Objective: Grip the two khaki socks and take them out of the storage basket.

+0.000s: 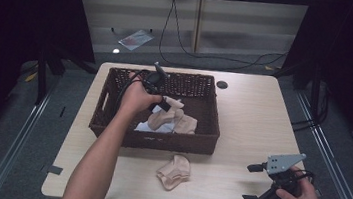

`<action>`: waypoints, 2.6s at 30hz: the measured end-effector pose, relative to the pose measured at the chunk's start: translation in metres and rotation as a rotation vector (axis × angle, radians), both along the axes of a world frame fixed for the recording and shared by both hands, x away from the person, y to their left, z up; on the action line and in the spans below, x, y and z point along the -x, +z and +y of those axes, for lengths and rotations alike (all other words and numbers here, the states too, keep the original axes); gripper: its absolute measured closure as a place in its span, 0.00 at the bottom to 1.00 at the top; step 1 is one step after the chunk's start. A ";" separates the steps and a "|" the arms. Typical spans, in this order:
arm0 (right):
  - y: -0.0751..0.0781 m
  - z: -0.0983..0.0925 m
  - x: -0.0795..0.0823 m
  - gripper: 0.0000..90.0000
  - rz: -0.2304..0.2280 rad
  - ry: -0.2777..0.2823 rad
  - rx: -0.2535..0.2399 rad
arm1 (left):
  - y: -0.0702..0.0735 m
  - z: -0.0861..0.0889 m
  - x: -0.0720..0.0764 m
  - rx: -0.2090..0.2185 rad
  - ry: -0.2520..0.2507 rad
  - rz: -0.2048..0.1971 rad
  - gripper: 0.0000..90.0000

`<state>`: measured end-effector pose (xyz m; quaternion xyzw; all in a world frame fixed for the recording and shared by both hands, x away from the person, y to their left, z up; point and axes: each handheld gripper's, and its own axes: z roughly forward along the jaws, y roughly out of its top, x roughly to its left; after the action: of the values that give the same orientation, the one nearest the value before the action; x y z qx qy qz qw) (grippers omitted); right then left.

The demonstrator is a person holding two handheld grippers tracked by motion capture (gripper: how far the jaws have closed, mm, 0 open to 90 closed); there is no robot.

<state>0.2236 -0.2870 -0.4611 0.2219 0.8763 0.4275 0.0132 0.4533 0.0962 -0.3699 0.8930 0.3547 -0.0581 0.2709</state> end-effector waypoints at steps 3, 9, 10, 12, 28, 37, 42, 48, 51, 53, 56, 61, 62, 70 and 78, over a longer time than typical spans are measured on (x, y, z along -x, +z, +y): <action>0.000 0.000 0.000 0.03 -0.001 0.000 -0.003 | 0.011 0.000 0.004 0.001 -0.017 -0.007 0.95; 0.000 0.000 0.000 0.03 0.000 0.000 0.001 | 0.027 -0.001 0.010 0.010 -0.045 -0.020 0.95; 0.000 0.000 0.000 0.03 -0.001 -0.001 0.001 | 0.030 -0.001 0.011 0.019 -0.050 -0.015 0.95; 0.000 0.000 0.000 0.03 -0.003 -0.002 0.000 | 0.034 -0.001 0.014 0.015 -0.066 -0.010 0.95; -0.001 0.001 -0.001 0.03 -0.011 -0.005 0.008 | 0.058 -0.006 0.033 0.048 -0.169 0.010 0.95; -0.002 0.002 -0.002 0.03 -0.013 -0.023 0.009 | 0.067 -0.009 0.046 0.056 -0.239 0.009 0.95; -0.003 0.003 -0.002 0.03 -0.020 -0.028 0.016 | 0.069 -0.010 0.051 0.061 -0.263 0.013 0.94; -0.004 0.004 -0.003 0.02 -0.022 -0.037 0.022 | 0.071 -0.015 0.059 0.059 -0.300 0.018 0.94; -0.004 0.004 -0.003 0.02 -0.019 -0.035 0.017 | 0.073 -0.018 0.064 0.057 -0.319 0.021 0.94; -0.004 0.004 -0.003 0.02 -0.021 -0.036 0.021 | 0.074 -0.021 0.068 0.055 -0.339 0.020 0.95; -0.004 0.004 -0.003 0.02 -0.021 -0.034 0.018 | 0.075 -0.021 0.070 0.051 -0.359 0.023 0.94; -0.004 0.004 -0.003 0.02 -0.019 -0.031 0.017 | 0.074 -0.023 0.075 0.065 -0.372 0.015 0.94; -0.004 0.004 -0.003 0.02 -0.018 -0.031 0.015 | 0.074 -0.024 0.077 0.066 -0.373 0.018 0.94; -0.003 0.003 -0.002 0.02 -0.018 -0.030 0.012 | 0.067 -0.026 0.083 0.075 -0.400 0.009 0.94; -0.003 0.003 -0.002 0.02 -0.020 -0.025 0.014 | 0.059 -0.033 0.094 0.066 -0.422 0.005 0.94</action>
<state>0.2261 -0.2840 -0.4642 0.2283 0.8763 0.4232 0.0286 0.3589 0.0631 -0.3106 0.9379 0.1584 -0.1275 0.2810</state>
